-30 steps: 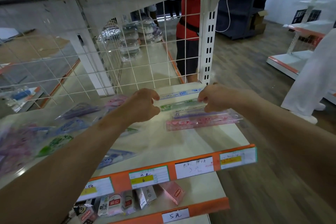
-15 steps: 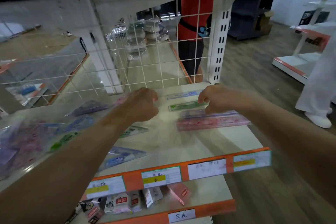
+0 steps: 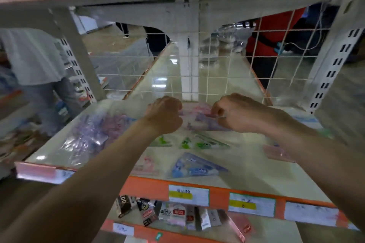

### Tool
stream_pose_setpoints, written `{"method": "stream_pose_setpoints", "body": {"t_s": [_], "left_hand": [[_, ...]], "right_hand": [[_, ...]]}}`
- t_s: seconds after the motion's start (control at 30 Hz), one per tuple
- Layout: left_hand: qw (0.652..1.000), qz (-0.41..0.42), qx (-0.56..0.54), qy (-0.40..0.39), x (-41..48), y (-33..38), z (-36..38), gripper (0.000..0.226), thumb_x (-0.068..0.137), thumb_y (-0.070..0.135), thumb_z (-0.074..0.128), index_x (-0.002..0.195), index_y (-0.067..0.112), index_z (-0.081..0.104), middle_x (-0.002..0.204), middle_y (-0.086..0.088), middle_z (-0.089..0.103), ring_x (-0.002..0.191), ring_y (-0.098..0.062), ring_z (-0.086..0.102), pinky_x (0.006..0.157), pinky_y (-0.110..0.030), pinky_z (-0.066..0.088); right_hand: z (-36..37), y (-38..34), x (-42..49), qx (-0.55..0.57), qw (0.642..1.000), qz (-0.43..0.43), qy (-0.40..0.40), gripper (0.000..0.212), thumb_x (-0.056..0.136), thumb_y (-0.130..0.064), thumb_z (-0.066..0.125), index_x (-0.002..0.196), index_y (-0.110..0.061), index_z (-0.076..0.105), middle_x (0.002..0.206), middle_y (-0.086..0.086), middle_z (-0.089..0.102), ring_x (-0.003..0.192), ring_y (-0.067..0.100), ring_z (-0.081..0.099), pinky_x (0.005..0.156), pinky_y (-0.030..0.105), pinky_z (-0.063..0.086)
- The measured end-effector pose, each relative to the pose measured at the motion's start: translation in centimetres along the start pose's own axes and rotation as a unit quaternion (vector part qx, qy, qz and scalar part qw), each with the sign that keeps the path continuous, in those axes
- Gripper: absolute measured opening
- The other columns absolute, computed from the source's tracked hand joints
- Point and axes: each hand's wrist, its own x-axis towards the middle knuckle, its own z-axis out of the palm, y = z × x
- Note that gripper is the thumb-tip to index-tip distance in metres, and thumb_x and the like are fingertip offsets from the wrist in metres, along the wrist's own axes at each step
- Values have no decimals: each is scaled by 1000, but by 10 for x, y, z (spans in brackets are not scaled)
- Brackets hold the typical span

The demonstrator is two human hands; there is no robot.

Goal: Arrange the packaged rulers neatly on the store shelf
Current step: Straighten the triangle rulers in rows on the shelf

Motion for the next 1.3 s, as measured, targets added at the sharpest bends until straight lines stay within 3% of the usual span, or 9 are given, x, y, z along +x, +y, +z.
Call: {"method": "stream_pose_setpoints", "body": {"t_s": [0.2,0.27,0.33,0.43,0.63,0.97,1.1,1.2,1.3], "left_hand": [[996,-82,13,19,-23,-76,-24,39,84,25,61,122,22,58,124,-6,56,115,-27,53,99,-38,43],[994,-106,17,23,-31,-104,-32,41,83,26,62,124,24,57,127,-6,55,117,-26,52,100,-36,42],[991,-129,16,27,-38,-129,-41,42,84,28,63,125,24,56,127,-4,54,116,-24,52,98,-34,43],[986,-167,0,27,-50,-162,-52,42,86,29,62,127,23,54,129,-3,53,113,-24,54,97,-33,45],[982,-184,-11,26,-64,-207,-57,43,86,23,63,128,18,54,128,-5,55,110,-23,55,93,-35,47],[973,-227,-34,23,-72,-252,-40,47,84,30,65,129,24,52,129,-4,55,114,-25,55,98,-43,45],[970,-235,-59,18,-72,-257,-28,46,85,33,64,129,25,53,127,-3,56,113,-25,55,96,-43,47],[971,-225,-75,14,-71,-257,-19,43,86,35,61,127,25,53,124,-3,57,110,-24,56,93,-42,48],[975,-209,-70,20,-69,-255,-16,40,87,32,61,126,25,55,122,-3,57,107,-24,56,92,-42,48]], "right_hand": [[7,-65,36,8,998,-57,-14,30,88,-29,60,118,-27,60,119,1,55,109,22,54,85,31,46],[8,-86,46,17,997,-79,-13,29,90,-27,58,119,-32,59,113,-8,52,107,19,53,78,24,39],[11,-105,58,3,996,-92,-13,26,91,-26,56,116,-30,60,115,-5,55,103,18,52,74,22,34],[18,-131,75,-3,995,-102,-16,29,90,-28,57,119,-27,60,123,0,56,109,19,53,79,23,37],[32,-175,103,2,992,-119,-32,29,89,-31,58,117,-28,59,121,-3,57,110,18,53,88,27,41],[67,-238,122,36,992,-103,-69,31,86,-26,59,117,-20,63,117,4,62,103,22,59,83,27,46],[91,-253,119,66,993,-97,-29,34,88,-33,58,119,-19,63,123,5,59,113,23,56,87,29,44],[108,-252,120,72,993,-85,25,26,92,-33,52,109,-18,66,120,5,59,114,25,55,85,29,43],[105,-231,129,47,997,-41,53,31,93,-21,50,122,-20,59,123,9,54,115,30,52,95,36,45]]}}
